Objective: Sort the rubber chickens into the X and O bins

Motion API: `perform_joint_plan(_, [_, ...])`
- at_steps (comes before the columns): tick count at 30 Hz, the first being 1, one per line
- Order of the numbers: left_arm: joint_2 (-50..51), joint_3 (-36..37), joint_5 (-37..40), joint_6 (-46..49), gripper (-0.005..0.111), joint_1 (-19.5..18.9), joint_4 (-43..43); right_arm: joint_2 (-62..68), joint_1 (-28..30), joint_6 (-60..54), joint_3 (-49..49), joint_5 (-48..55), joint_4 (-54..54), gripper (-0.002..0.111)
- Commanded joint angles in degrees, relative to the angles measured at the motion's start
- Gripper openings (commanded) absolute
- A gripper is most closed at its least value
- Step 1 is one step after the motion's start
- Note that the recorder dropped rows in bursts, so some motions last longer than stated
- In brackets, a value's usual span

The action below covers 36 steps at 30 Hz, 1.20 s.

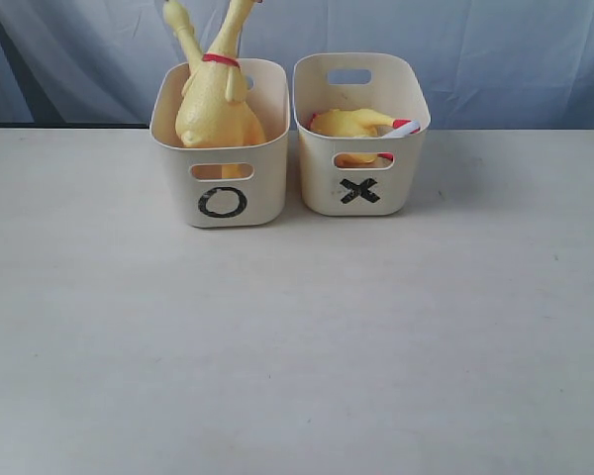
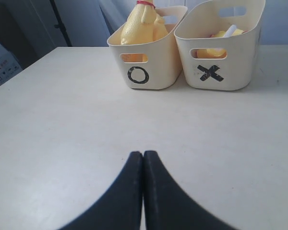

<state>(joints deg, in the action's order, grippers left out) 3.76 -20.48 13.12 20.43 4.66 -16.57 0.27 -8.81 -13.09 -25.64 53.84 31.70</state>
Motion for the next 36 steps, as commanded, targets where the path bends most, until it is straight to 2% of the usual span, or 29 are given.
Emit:
perform_joint_plan(1, [-3.8,0.3,-1.0,-0.4,0.000,-2.4,0.1,-0.3,0.2,-0.2,0.2,-0.2,0.0,-0.001])
perform_joint_plan(16, [-3.8,0.4,-1.1,-0.4,0.000,-3.0,2.2,-0.3,0.2,-0.2,0.2,-0.2,-0.3,-0.001])
perform_joint_plan(20, [-3.8,0.4,-1.1,-0.4,0.000,-3.0,2.3,-0.3,0.2,-0.2,0.2,-5.6,-1.4,-0.001])
perform_joint_plan(24, [-3.8,0.4,-1.1,-0.4,0.000,-3.0,2.3,-0.3,0.2,-0.2,0.6,-22.3,-5.9,-0.001])
perform_joint_plan(30, [-3.8,0.4,-1.1,-0.4,0.000,-3.0,2.3,-0.3,0.2,-0.2,4.4,-61.0,-23.0,-0.001])
perform_joint_plan(33, [-3.8,0.4,-1.1,-0.4,0.000,-3.1,5.4,-0.3,0.2,-0.2,9.2,-78.2,-25.4,-0.001])
perform_joint_plan(36, [-3.8,0.4,-1.1,-0.4,0.000,-3.1,11.4,-0.3,0.2,-0.2,13.8,-82.6,-25.4,-0.001])
